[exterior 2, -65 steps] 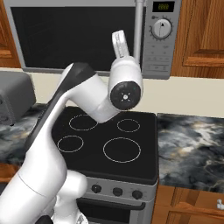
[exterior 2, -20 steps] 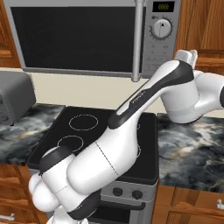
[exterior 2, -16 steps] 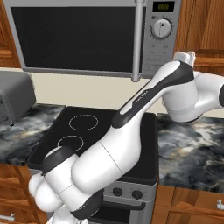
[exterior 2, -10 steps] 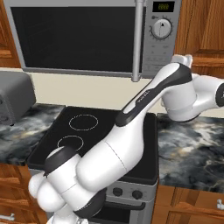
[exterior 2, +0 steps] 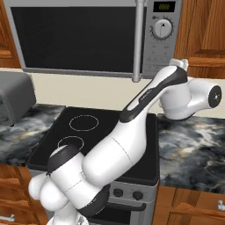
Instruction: Transport the fish from the fridge to the microwave and turn on the microwave.
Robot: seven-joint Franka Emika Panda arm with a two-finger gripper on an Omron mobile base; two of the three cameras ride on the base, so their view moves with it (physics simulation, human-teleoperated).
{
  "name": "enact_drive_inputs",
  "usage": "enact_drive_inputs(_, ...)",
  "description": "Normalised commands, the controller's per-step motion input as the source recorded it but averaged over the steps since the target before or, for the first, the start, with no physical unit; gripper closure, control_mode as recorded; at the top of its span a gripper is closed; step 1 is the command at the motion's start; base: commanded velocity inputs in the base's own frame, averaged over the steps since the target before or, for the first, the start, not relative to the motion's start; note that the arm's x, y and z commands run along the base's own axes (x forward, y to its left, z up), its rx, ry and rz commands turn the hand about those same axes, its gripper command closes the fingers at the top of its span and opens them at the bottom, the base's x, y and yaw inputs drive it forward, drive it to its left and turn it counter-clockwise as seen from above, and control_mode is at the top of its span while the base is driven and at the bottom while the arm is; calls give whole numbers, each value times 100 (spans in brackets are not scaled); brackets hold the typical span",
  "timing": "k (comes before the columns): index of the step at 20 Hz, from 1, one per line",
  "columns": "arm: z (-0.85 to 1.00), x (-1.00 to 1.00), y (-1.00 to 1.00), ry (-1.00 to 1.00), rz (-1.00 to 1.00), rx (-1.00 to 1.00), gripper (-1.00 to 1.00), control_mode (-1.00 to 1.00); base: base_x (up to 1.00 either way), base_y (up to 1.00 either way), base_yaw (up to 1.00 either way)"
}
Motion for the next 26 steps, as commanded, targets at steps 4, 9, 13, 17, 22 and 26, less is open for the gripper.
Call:
enact_drive_inputs(4,-11,36,0,0,1,1,-100,-100,0,0,0)
enact_drive_inputs(9,-1,27,-1,0,1,2,-100,-100,0,0,0)
enact_drive_inputs(13,0,26,-3,0,1,4,-100,-100,0,0,0)
enact_drive_inputs(17,0,19,-14,0,1,3,-100,-100,0,0,0)
enact_drive_inputs(22,0,18,-13,0,2,3,-100,-100,0,0,0)
enact_drive_inputs(26,0,4,-11,0,2,3,-100,-100,0,0,0)
